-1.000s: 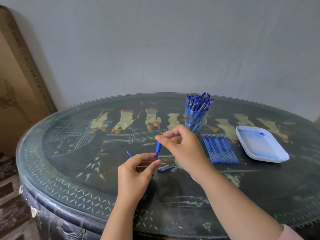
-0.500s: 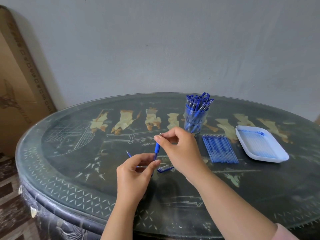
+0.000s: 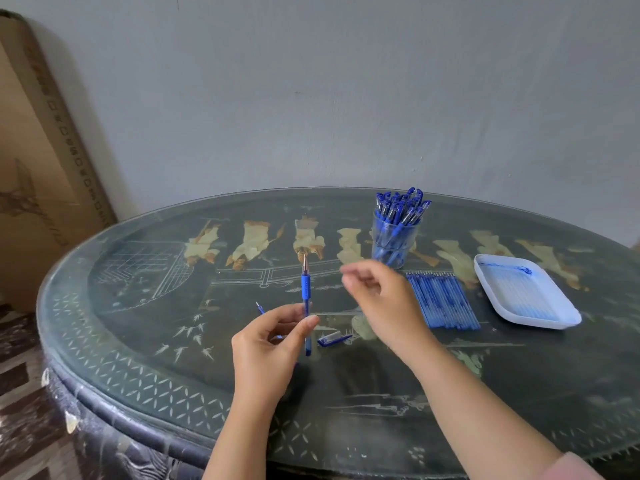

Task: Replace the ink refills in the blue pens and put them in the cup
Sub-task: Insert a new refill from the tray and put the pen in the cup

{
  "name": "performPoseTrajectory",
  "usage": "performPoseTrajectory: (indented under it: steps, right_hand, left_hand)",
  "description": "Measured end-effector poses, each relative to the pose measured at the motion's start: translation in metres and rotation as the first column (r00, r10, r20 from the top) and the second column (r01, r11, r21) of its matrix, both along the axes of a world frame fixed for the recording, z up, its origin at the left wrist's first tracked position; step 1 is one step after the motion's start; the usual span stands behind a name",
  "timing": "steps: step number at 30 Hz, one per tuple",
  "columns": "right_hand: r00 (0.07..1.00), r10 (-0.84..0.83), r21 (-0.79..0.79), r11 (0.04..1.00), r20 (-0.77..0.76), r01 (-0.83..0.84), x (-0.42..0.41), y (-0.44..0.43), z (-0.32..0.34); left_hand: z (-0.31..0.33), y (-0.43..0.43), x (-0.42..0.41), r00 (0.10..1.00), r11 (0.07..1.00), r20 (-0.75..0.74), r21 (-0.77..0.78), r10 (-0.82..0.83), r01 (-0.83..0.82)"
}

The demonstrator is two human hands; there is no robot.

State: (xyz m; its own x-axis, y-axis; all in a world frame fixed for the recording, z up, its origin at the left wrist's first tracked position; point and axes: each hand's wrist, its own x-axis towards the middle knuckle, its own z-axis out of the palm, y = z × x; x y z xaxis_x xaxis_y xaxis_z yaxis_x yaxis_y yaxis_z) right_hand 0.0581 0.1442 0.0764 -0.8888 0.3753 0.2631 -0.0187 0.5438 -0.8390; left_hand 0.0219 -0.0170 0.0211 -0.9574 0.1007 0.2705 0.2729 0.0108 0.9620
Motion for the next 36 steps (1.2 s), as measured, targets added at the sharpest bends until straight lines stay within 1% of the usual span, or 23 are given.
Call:
performPoseTrajectory:
  steps: [1,2,3,5,8,11,13,14,16,17,18,20,21,23,25,28,32,36]
  right_hand:
    - [0.994,0.037,0.152,0.987,0.101,-0.052,0.001,0.004,-0.006]
    - [0.977,0.079,0.264,0.956,0.198,-0.131,0.001,0.007,-0.013]
    - [0.955,0.115,0.334,0.92,0.272,-0.206,0.001,0.009,-0.02]
    - [0.922,0.163,0.405,0.861,0.352,-0.307,0.002,0.009,-0.03]
    - [0.918,0.176,0.447,0.83,0.356,-0.333,0.002,0.008,-0.038]
    - [0.94,0.14,0.441,0.855,0.31,-0.273,0.005,0.01,-0.041]
    - [0.962,0.077,0.386,0.905,0.262,-0.178,0.005,0.018,-0.041]
    - [0.972,0.033,0.32,0.941,0.233,-0.108,0.005,0.024,-0.038]
    - [0.982,-0.049,0.11,0.994,0.184,0.029,0.006,0.033,-0.028]
    - [0.986,-0.066,-0.019,0.997,0.15,0.07,0.006,0.036,-0.02]
    - [0.993,-0.064,-0.154,0.985,0.1,0.079,0.005,0.037,-0.012]
    - [0.999,-0.041,-0.398,0.917,-0.03,0.026,0.003,0.033,0.008]
    - [0.995,-0.039,-0.488,0.873,-0.094,-0.012,0.001,0.029,0.018]
    - [0.985,-0.032,-0.595,0.8,-0.171,-0.077,-0.003,0.019,0.035]
    - [0.981,0.018,-0.617,0.775,-0.192,-0.135,-0.007,0.01,0.046]
    - [0.983,0.097,-0.541,0.824,-0.154,-0.167,-0.009,-0.001,0.053]
    - [0.986,0.146,-0.45,0.878,-0.076,-0.164,-0.01,-0.005,0.049]
    - [0.986,0.155,-0.469,0.868,-0.056,-0.163,-0.009,-0.005,0.047]
  left_hand:
    - [0.0,0.0,0.0,1.0,1.0,0.016,0.012,-0.005,0.004]
    - [0.001,0.0,0.0,0.999,1.0,0.035,0.028,-0.012,0.011]
    - [0.001,0.0,0.0,0.998,0.999,0.055,0.045,-0.023,0.021]
    - [0.002,0.001,0.0,0.996,0.997,0.082,0.059,-0.044,0.039]
    - [0.003,0.0,0.0,0.992,0.997,0.107,0.057,-0.066,0.06]
    - [0.004,-0.001,0.001,0.986,0.992,0.139,0.101,-0.093,0.079]
    - [0.006,-0.001,0.002,0.982,0.987,0.15,0.126,-0.118,0.099]
    - [0.007,-0.001,0.002,0.979,0.985,0.155,0.131,-0.135,0.115]
    - [0.009,-0.001,0.002,0.969,0.976,0.166,0.151,-0.181,0.156]
    - [0.01,-0.001,0.003,0.963,0.97,0.174,0.163,-0.208,0.18]
    - [0.01,-0.002,0.003,0.953,0.962,0.185,0.177,-0.239,0.207]
    - [0.011,-0.001,0.004,0.927,0.942,0.216,0.203,-0.308,0.266]
    - [0.011,-0.001,0.005,0.912,0.933,0.231,0.207,-0.34,0.295]
    - [0.01,0.0,0.006,0.887,0.919,0.251,0.181,-0.387,0.35]
    - [0.009,0.001,0.007,0.872,0.909,0.259,0.153,-0.416,0.388]
    - [0.009,0.002,0.006,0.859,0.898,0.263,0.145,-0.439,0.415]
    - [0.008,0.001,0.005,0.857,0.893,0.254,0.14,-0.449,0.427]
    - [0.007,0.001,0.004,0.86,0.896,0.252,0.134,-0.444,0.424]
